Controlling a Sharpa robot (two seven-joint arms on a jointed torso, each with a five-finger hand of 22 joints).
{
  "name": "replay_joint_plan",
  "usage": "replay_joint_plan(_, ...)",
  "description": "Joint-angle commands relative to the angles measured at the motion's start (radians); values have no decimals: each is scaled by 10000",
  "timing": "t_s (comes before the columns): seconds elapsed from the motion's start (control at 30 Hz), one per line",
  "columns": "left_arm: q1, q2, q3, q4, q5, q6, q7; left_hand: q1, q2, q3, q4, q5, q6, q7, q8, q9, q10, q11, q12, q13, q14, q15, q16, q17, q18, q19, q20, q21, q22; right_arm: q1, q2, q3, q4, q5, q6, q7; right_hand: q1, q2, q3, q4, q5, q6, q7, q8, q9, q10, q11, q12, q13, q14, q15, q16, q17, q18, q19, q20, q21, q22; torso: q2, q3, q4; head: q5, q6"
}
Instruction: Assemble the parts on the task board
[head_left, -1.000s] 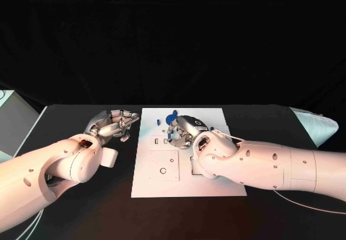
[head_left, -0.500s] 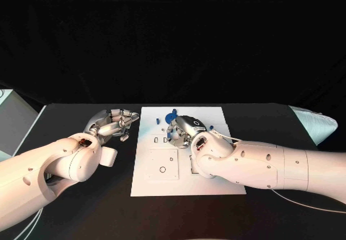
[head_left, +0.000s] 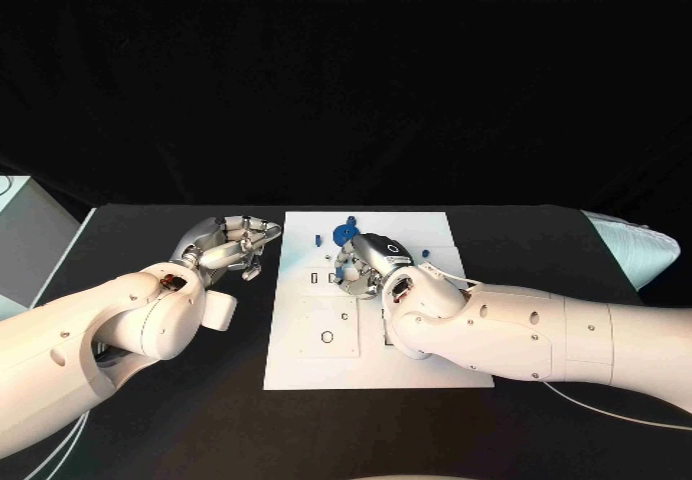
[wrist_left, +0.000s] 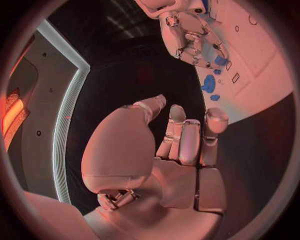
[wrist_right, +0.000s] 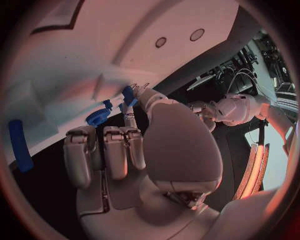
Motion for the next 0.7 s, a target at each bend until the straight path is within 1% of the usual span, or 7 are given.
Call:
replay_joint_plan(0.03, 1, 15, 7, 10, -45, 172, 28, -51, -71, 12, 72, -14, -45, 9, 54, -16, -4, -3, 42, 1, 68, -6, 62, 9, -105, 72, 25, 58, 9, -38, 11, -11, -15, -177, 44, -19, -106, -4, -3, 60, 30, 28, -84, 269, 458, 1060, -60, 61, 2630, 1062, -78, 65, 2634, -145, 1029, -63, 48, 2629, 10, 4, -7, -3, -1)
replay_joint_plan(0.27, 0, 13, 7, 2, -47, 173, 24, -49, -72, 13, 72, -14, -54, 11, 56, -19, -46, -2, 22, -49, 69, -5, 63, 5, -107, 82, 25, 65, 20, -50, 9, -13, -34, -201, 73, -26, -134, -30, -14, 69, 27, 11, -82, 275, 459, 1060, -58, 61, 2630, 1062, -78, 65, 2634, -145, 1029, -63, 48, 2629, 3, 0, -3, -13, -12)
replay_joint_plan(0.47, -1, 10, 7, -2, -52, 185, 16, -49, -72, 13, 72, -14, -54, 11, 56, -19, -46, -2, 22, -49, 69, -5, 63, 5, -107, 82, 25, 65, 20, -53, 9, -13, -33, -209, 85, -1, -241, -156, -71, 110, 26, -96, -53, 279, 452, 1060, -37, 61, 2630, 1062, -65, 65, 2634, -145, 1029, -57, 48, 2629, 2, 2, -4, -7, -16)
replay_joint_plan(0.7, -2, 0, 7, -2, -55, 188, 10, -49, -72, 13, 72, -14, -54, 11, 56, -19, -46, -2, 22, -49, 69, -5, 63, 5, -107, 82, 25, 65, 20, -54, 5, -14, -46, -201, 108, 43, -356, -332, -186, 187, 6, -385, 56, 192, 391, 1035, 53, 31, 2603, 1062, 4, 65, 2634, -145, 1029, -11, 48, 2629, 8, -1, -12, 5, -26)
